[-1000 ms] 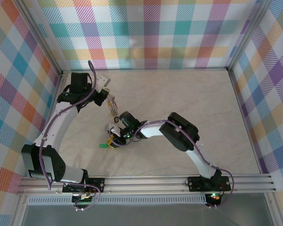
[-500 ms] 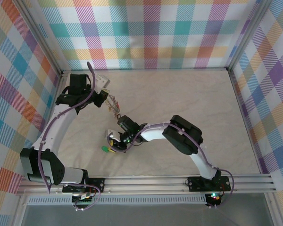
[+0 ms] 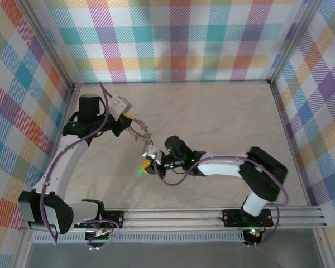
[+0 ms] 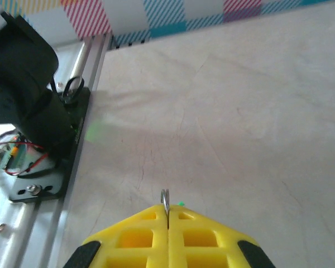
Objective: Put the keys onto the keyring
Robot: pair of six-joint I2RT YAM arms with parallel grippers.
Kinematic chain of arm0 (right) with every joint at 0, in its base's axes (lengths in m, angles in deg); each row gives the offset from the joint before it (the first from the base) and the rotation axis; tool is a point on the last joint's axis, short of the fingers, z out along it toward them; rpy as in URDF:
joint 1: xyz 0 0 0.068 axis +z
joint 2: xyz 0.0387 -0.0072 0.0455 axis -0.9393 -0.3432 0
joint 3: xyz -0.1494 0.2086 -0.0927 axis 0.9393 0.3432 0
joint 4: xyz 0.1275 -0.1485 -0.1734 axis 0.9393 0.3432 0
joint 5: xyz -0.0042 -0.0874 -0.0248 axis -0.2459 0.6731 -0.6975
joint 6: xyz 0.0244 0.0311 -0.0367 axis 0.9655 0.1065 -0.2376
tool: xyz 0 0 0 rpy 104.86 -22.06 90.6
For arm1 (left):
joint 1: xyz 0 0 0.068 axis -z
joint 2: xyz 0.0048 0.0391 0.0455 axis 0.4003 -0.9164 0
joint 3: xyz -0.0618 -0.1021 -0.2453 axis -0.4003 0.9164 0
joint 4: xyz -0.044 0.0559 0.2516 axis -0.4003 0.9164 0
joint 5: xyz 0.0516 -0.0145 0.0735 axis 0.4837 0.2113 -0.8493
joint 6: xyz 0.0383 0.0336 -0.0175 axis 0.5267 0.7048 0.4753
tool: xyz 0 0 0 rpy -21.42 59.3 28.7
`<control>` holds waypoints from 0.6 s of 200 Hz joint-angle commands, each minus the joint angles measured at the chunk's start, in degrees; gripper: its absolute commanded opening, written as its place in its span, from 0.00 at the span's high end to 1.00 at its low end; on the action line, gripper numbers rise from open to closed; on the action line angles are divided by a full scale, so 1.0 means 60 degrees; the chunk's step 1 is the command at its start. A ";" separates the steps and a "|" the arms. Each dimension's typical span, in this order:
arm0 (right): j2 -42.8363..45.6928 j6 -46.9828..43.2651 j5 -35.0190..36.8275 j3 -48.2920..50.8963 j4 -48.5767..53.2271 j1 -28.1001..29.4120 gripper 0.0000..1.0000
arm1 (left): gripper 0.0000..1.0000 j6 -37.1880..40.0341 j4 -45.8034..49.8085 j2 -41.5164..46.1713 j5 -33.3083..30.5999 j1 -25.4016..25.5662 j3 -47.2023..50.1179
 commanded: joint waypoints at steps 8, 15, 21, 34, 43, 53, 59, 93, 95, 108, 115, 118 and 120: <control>0.2338 0.0231 0.1567 0.0549 0.1197 -0.0103 1.00 | 1.00 0.0484 -0.0406 0.0524 0.1475 0.0362 0.0101; 0.2841 0.0230 0.1962 0.0575 0.1813 -0.0122 1.00 | 1.00 0.0781 -0.0351 0.0622 0.1637 0.0489 0.0177; 0.3261 -0.0075 0.2261 0.0569 0.2306 -0.0155 1.00 | 1.00 0.0935 -0.0365 0.0688 0.1822 0.0592 0.0257; 0.3957 -0.0428 0.2811 0.0426 0.3319 -0.0172 1.00 | 1.00 0.1144 -0.0294 0.0770 0.2188 0.0812 0.0313; 0.4302 -0.0641 0.3111 0.0243 0.3954 -0.0183 1.00 | 1.00 0.1343 -0.0125 0.0768 0.2337 0.0981 0.0275; 0.4532 -0.0815 0.3441 -0.0014 0.4653 -0.0208 1.00 | 1.00 0.1498 0.0017 0.0769 0.2377 0.1188 0.0270; 0.4621 -0.0891 0.3638 -0.0161 0.4986 -0.0206 1.00 | 1.00 0.1613 0.0110 0.0768 0.2376 0.1300 0.0276; 0.4775 -0.0846 0.4827 -0.0662 0.6029 -0.0396 1.00 | 1.00 0.1936 0.0249 0.0831 0.2338 0.1785 0.0429; 0.4777 -0.0811 0.4885 -0.0667 0.6019 -0.0412 1.00 | 1.00 0.1951 0.0260 0.0828 0.2353 0.1811 0.0445; 0.4802 -0.0507 0.5176 -0.0654 0.5847 -0.0580 1.00 | 1.00 0.2004 0.0249 0.0831 0.2310 0.1944 0.0536; 0.4779 -0.0371 0.5200 -0.0654 0.5725 -0.0655 1.00 | 1.00 0.2015 0.0221 0.0813 0.2255 0.2044 0.0580; 0.4757 -0.0334 0.5213 -0.0675 0.5679 -0.0665 1.00 | 1.00 0.2019 0.0220 0.0805 0.2205 0.2090 0.0606; 0.4732 -0.0299 0.5223 -0.0689 0.5668 -0.0673 1.00 | 1.00 0.2016 0.0209 0.0799 0.2173 0.2118 0.0602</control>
